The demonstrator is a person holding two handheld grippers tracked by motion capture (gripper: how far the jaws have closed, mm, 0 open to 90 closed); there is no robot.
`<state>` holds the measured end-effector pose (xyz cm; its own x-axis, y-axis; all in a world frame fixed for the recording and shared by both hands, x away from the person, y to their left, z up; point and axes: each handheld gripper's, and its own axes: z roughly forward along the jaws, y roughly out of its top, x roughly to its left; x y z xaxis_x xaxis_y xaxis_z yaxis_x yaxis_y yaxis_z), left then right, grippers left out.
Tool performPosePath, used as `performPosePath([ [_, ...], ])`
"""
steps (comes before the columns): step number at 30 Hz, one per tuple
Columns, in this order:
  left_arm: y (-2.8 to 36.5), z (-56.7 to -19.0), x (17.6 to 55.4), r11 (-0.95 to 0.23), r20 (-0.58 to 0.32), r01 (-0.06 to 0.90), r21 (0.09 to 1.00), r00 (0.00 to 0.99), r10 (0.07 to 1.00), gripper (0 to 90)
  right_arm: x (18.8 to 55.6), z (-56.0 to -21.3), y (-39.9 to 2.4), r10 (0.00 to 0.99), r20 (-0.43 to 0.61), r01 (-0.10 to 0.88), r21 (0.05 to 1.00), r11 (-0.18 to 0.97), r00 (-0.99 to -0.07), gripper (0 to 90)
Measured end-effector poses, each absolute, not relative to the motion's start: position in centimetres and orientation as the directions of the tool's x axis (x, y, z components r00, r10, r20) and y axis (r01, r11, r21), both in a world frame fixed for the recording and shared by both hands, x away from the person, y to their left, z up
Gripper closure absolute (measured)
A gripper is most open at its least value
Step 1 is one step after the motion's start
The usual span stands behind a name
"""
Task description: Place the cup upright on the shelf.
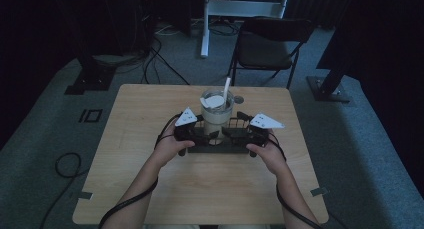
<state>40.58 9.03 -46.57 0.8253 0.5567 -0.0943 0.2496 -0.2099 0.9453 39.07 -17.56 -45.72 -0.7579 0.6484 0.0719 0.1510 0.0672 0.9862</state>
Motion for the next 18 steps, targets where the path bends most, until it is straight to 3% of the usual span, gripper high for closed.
performPosePath([
  [18, 13.0, -46.4, 38.0, -0.139, -0.120, 0.270, 0.953, 0.756, 0.644, 7.7, 37.0, -45.7, -20.8, 0.719, 0.077, 0.171, 0.984, 0.059, -0.690, 9.2],
])
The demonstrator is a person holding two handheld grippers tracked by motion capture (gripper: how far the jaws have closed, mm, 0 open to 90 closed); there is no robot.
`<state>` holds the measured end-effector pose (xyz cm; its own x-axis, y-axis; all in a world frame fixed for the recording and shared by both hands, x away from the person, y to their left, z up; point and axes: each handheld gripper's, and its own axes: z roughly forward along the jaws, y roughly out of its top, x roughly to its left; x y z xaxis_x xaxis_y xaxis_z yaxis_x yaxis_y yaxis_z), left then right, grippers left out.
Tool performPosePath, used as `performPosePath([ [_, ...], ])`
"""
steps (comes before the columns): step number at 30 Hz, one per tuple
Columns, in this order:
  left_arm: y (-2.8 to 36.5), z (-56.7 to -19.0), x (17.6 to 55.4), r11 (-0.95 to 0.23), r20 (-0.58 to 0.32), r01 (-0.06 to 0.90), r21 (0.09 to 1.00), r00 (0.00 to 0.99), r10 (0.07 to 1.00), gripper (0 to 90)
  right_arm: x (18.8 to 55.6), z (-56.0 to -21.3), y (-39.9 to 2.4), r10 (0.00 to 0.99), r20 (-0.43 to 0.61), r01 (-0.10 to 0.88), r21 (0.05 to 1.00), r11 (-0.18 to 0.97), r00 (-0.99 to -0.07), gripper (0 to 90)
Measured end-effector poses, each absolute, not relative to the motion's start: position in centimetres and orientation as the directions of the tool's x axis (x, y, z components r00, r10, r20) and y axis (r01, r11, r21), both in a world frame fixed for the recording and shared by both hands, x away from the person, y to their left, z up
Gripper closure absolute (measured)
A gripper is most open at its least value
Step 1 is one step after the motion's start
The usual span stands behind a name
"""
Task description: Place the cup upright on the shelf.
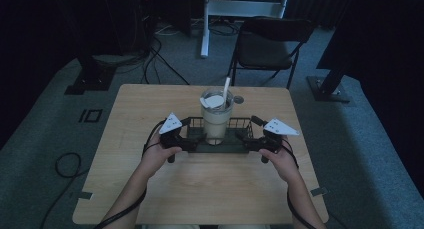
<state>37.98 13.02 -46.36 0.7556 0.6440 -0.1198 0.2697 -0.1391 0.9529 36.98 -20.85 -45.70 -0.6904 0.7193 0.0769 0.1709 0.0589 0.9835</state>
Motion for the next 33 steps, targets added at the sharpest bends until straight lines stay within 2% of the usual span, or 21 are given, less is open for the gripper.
performPosePath([
  [5, 14.9, -46.3, 37.4, -0.127, -0.118, 0.278, 0.952, 0.718, 0.686, 7.7, 36.3, -45.9, -21.5, 0.738, 0.084, 0.186, 0.981, 0.057, -0.669, 9.2],
  [10, 17.3, -46.7, 36.9, -0.132, -0.131, 0.324, 0.937, 0.673, 0.728, 7.8, 35.7, -46.3, -22.6, 0.758, 0.089, 0.198, 0.979, 0.054, -0.646, 9.2],
  [14, 19.1, -47.0, 36.1, -0.112, -0.155, 0.348, 0.931, 0.652, 0.743, 7.8, 35.1, -46.7, -23.7, 0.776, 0.064, 0.188, 0.980, 0.072, -0.628, 9.2],
  [23, 23.2, -48.9, 34.0, -0.084, -0.152, 0.377, 0.922, 0.554, 0.819, 7.8, 34.0, -47.9, -26.0, 0.827, 0.068, 0.230, 0.970, 0.076, -0.558, 9.2],
  [33, 25.5, -50.1, 32.0, -0.072, -0.160, 0.402, 0.913, 0.514, 0.843, 7.8, 32.6, -48.8, -27.4, 0.863, 0.057, 0.254, 0.963, 0.085, -0.503, 9.3],
])
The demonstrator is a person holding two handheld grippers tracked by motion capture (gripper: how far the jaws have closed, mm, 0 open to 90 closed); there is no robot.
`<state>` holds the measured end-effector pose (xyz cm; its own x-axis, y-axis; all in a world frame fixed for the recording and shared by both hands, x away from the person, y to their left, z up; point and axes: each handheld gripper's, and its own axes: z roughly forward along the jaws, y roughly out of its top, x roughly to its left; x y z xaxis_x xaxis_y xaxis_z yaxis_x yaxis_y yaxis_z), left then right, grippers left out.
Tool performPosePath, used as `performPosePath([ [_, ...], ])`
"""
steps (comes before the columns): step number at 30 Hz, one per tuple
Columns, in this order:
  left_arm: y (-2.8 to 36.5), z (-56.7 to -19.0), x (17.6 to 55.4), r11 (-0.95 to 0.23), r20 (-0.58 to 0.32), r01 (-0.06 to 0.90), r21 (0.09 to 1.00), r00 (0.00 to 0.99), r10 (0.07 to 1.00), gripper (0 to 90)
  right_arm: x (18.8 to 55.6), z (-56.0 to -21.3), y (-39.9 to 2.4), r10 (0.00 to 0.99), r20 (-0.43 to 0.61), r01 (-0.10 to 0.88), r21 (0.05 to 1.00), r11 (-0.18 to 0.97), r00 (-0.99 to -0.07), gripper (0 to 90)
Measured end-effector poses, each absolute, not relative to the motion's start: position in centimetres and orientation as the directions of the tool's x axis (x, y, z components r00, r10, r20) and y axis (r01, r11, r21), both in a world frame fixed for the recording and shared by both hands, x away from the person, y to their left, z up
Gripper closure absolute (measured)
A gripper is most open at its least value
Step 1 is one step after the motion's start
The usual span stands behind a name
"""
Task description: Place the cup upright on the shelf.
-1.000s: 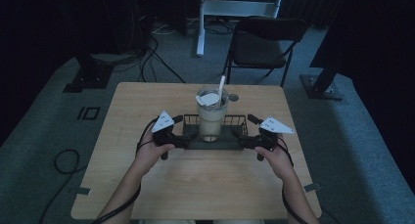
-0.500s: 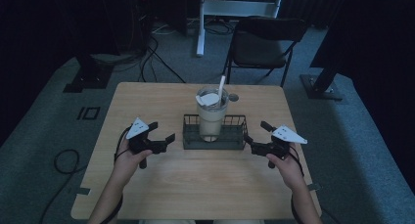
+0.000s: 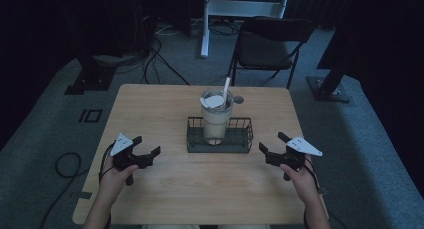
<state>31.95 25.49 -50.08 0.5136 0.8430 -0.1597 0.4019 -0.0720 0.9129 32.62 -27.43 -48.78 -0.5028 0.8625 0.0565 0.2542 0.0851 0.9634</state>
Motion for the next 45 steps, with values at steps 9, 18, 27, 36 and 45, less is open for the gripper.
performPosePath([
  [9, 27.5, -51.2, 30.2, -0.073, -0.164, 0.428, 0.901, 0.492, 0.855, 7.8, 30.7, -50.2, -29.2, 0.897, 0.058, 0.296, 0.952, 0.083, -0.439, 9.2],
  [18, 29.7, -51.8, 28.3, -0.086, -0.150, 0.467, 0.880, 0.446, 0.882, 7.8, 29.3, -51.7, -30.8, 0.924, 0.051, 0.360, 0.928, 0.097, -0.379, 9.3],
  [27, 31.6, -52.9, 26.9, -0.049, -0.156, 0.515, 0.856, 0.347, 0.925, 7.9, 28.3, -53.1, -31.0, 0.939, 0.033, 0.437, 0.890, 0.128, -0.342, 9.2],
  [36, 32.7, -53.8, 26.3, -0.062, -0.127, 0.571, 0.819, 0.285, 0.950, 7.9, 27.9, -54.0, -31.7, 0.959, 0.044, 0.479, 0.872, 0.100, -0.280, 9.2],
  [45, 33.9, -54.3, 26.1, 0.030, -0.134, 0.616, 0.787, 0.124, 0.983, 7.9, 27.9, -54.6, -32.5, 0.983, 0.055, 0.540, 0.841, 0.048, -0.174, 9.3],
])
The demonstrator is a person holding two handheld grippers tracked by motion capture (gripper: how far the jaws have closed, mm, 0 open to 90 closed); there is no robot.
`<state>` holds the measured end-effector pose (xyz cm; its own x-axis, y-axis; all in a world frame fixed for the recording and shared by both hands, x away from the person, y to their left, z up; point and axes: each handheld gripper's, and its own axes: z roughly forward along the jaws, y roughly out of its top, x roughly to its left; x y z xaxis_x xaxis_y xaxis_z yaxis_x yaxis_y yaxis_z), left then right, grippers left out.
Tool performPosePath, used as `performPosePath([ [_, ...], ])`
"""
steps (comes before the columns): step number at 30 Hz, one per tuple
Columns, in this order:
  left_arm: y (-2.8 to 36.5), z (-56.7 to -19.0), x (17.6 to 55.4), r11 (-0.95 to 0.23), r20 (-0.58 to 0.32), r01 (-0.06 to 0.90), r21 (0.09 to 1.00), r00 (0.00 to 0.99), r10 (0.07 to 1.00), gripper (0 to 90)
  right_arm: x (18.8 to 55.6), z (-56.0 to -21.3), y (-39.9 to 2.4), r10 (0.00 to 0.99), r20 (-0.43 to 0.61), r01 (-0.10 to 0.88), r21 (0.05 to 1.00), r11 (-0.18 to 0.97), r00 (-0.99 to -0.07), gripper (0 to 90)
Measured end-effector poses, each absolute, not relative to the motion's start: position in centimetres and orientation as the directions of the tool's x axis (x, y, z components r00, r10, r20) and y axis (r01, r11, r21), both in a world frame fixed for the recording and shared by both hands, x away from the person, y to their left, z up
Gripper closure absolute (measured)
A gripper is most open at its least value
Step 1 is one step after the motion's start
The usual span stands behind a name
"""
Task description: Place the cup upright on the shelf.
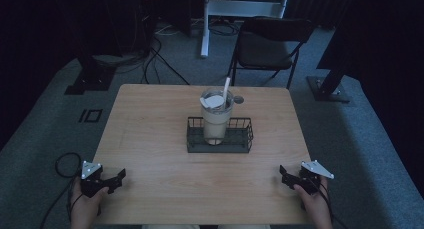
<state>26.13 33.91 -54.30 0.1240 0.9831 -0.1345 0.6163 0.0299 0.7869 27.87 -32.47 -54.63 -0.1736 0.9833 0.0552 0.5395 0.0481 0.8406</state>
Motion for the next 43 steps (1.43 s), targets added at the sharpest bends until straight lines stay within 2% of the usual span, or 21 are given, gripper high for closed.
performPosePath([
  [7, 34.1, -54.5, 26.5, 0.052, -0.128, 0.670, 0.740, 0.064, 0.990, 7.9, 28.1, -54.7, -32.6, 0.989, 0.051, 0.588, 0.808, 0.042, -0.141, 9.3],
  [10, 34.0, -54.5, 26.7, 0.044, -0.112, 0.685, 0.727, 0.055, 0.992, 7.9, 28.2, -54.8, -32.4, 0.987, 0.049, 0.605, 0.794, 0.056, -0.156, 9.2],
  [13, 33.9, -54.5, 26.8, 0.011, -0.079, 0.691, 0.722, 0.067, 0.995, 7.9, 28.4, -54.9, -32.3, 0.983, 0.047, 0.624, 0.778, 0.074, -0.176, 9.3],
  [16, 33.3, -54.6, 27.1, -0.085, 0.006, 0.708, 0.701, 0.113, 0.994, 7.8, 28.7, -54.9, -32.2, 0.978, 0.048, 0.640, 0.763, 0.094, -0.201, 9.3],
  [21, 33.1, -54.6, 27.0, -0.084, 0.005, 0.707, 0.703, 0.113, 0.994, 7.7, 28.9, -55.1, -31.9, 0.966, 0.012, 0.672, 0.721, 0.170, -0.257, 9.4],
  [27, 32.6, -54.7, 26.8, -0.060, 0.003, 0.707, 0.704, 0.081, 0.997, 7.7, 28.9, -55.1, -31.9, 0.965, 0.014, 0.672, 0.721, 0.171, -0.261, 9.4],
  [43, 32.5, -54.6, 26.7, -0.064, 0.007, 0.710, 0.701, 0.083, 0.997, 7.6, 28.9, -55.1, -31.9, 0.965, 0.015, 0.673, 0.720, 0.171, -0.261, 9.3],
])
